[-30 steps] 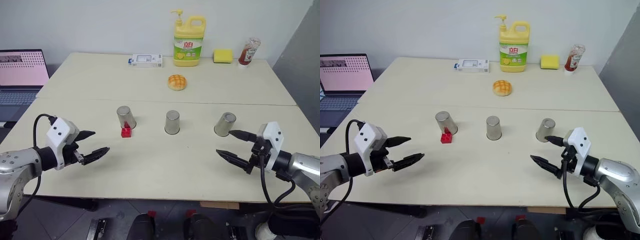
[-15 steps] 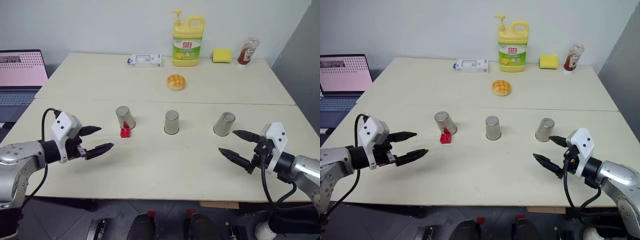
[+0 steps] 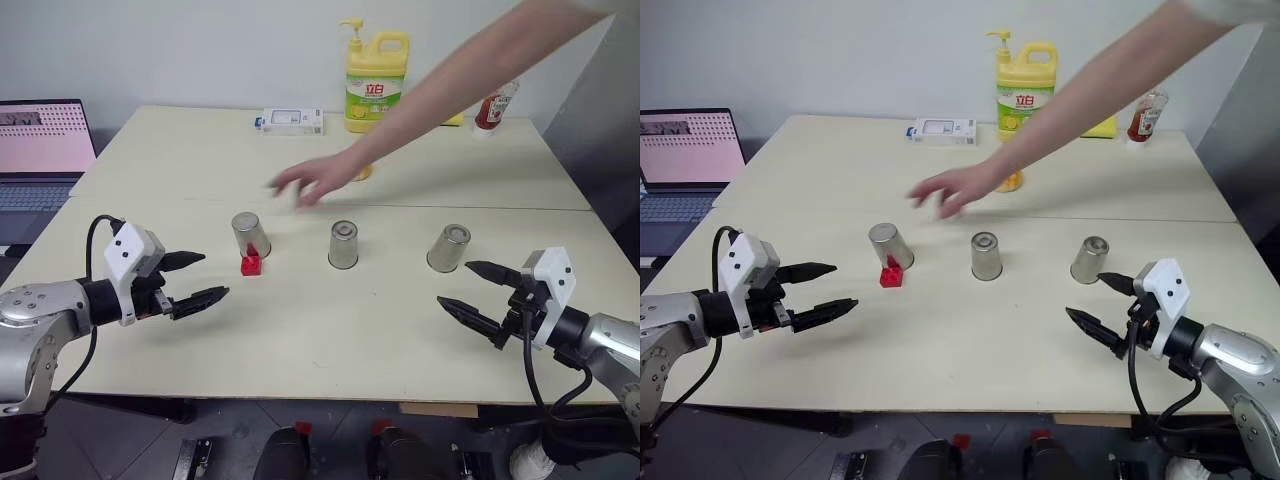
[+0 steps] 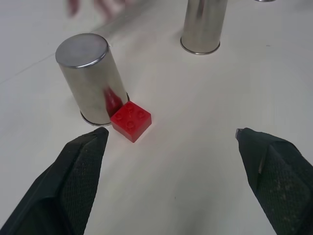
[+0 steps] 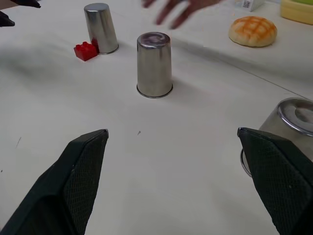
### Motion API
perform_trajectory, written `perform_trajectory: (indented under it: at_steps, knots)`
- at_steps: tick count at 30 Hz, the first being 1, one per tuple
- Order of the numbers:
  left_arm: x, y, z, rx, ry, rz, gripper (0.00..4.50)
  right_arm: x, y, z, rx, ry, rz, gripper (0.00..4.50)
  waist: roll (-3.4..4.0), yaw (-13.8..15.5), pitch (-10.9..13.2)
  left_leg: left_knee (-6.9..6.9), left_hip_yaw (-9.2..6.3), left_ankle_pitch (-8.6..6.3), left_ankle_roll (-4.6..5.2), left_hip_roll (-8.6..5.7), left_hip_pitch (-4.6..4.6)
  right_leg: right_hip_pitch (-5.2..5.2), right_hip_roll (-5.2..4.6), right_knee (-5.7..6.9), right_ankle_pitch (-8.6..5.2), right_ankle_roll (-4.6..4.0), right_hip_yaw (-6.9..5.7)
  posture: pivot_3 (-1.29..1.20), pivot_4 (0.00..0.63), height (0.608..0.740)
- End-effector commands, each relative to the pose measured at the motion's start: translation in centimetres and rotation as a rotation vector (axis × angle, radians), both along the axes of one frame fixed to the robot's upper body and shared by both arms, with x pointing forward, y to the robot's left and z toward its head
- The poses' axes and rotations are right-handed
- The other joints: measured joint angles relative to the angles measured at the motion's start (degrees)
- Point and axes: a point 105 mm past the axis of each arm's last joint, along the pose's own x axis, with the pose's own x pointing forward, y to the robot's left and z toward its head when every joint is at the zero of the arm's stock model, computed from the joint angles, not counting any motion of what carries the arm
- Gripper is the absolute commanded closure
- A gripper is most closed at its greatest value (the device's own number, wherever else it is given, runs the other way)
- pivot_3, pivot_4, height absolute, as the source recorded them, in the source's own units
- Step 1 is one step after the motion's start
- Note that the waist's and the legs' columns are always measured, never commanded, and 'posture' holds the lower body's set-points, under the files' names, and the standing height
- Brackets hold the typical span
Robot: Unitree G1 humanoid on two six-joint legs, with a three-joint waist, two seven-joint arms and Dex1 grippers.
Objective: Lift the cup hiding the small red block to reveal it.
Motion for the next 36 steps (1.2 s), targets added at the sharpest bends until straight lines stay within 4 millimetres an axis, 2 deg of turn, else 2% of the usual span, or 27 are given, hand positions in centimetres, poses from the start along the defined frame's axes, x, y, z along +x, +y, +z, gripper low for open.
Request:
perform_trajectory:
  at_steps: [1, 27, 36]
  knots:
    - [-0.1, 0.1, 1.0, 0.012, -0.050, 0.002, 0.05, 0.1, -0.1, 0.8, -0.020, -0.045, 0.011, 0.00, 0.00, 0.0, 0.0, 0.00, 0.00, 0.00, 0.00, 0.00, 0.00, 0.00, 0.00, 0.00, 0.00, 0.00, 0.01, 0.00, 0.150, 0.740]
    - [0.5, -0.1, 0.7, 0.008, -0.058, -0.011, 0.05, -0.1, -0.1, 0.8, -0.026, -0.044, 0.014, 0.00, 0.00, 0.0, 0.0, 0.00, 0.00, 0.00, 0.00, 0.00, 0.00, 0.00, 0.00, 0.00, 0.00, 0.00, 0.01, 0.00, 0.150, 0.740]
    - [0.7, -1.3, 0.6, -0.016, -0.058, -0.045, 0.05, 0.1, 0.2, 0.9, -0.022, -0.051, 0.012, 0.00, 0.00, 0.0, 0.0, 0.00, 0.00, 0.00, 0.00, 0.00, 0.00, 0.00, 0.00, 0.00, 0.00, 0.00, 0.01, 0.00, 0.150, 0.740]
